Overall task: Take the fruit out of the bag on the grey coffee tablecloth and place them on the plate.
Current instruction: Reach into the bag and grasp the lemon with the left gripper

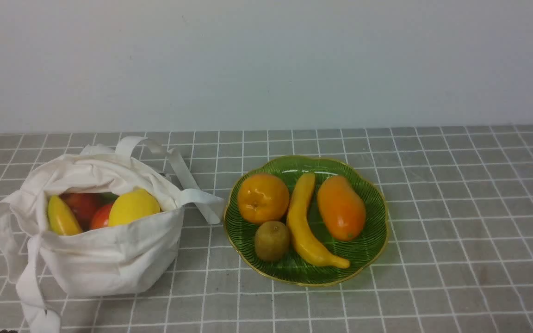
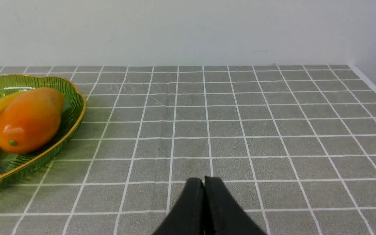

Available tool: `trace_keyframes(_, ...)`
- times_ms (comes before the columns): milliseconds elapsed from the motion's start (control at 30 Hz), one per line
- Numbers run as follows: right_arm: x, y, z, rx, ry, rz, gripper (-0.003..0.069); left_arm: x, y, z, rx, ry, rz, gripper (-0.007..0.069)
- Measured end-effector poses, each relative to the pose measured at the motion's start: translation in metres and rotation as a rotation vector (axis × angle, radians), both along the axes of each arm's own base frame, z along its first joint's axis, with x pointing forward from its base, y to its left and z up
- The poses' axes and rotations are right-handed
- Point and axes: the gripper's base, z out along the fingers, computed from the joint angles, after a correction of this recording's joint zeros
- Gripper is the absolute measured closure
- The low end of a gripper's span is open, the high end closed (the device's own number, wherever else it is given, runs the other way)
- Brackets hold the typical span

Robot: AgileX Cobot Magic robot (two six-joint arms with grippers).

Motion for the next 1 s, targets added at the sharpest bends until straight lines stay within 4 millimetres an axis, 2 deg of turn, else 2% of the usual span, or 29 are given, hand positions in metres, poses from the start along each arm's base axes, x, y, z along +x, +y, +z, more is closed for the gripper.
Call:
trace_keyframes(900, 0.0000, 0.0000, 0.0000, 0.000, 0.000, 0.000, 0.0674, 0.0000, 0.0005, 0.0000, 0.022, -0.002, -0.001, 0.0632)
trace_keyframes(1000, 0.0000, 0.0000, 0.0000, 0.000, 0.000, 0.000, 0.0674, 0.0011, -0.0014, 0.0041, -0.106, -0.037, 0.015, 0.0632)
